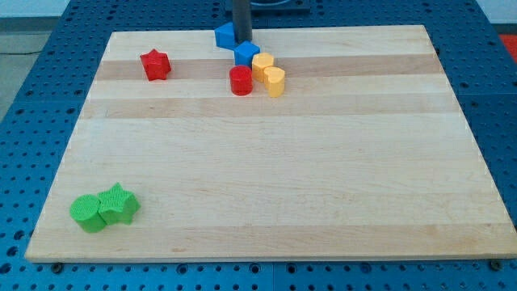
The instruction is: Push the blue triangle to the top left corner of the board
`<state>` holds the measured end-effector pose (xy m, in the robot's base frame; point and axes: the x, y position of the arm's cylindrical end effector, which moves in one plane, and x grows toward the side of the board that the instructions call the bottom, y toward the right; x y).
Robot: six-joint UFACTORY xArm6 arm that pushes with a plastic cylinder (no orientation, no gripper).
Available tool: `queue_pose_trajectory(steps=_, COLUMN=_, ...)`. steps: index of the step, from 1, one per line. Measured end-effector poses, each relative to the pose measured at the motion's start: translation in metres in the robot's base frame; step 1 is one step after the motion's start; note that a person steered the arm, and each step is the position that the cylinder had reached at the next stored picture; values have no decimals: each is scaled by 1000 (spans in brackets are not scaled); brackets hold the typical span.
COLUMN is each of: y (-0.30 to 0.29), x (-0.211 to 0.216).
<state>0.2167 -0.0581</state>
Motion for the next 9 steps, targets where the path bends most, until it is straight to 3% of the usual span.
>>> queue_pose_trajectory(steps=7, y=-162, x=-5)
queue_pose_trajectory(steps=8, y=-164, x=-3)
queue_pose_trajectory(steps=9, y=-100, x=-6)
